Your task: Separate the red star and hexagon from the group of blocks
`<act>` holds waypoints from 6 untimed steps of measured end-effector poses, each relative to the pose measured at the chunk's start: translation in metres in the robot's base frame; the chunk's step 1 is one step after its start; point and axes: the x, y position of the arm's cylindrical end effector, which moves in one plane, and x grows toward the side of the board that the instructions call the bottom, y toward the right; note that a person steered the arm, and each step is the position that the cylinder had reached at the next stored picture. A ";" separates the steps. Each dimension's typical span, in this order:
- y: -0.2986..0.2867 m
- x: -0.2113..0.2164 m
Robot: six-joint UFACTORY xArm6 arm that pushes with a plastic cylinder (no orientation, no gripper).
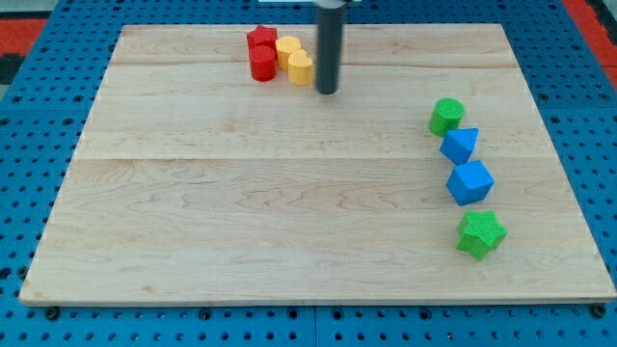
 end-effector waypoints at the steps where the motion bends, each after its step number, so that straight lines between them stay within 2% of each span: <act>1: -0.080 0.008; 2: -0.153 -0.020; 5: -0.125 -0.108; 6: -0.043 -0.105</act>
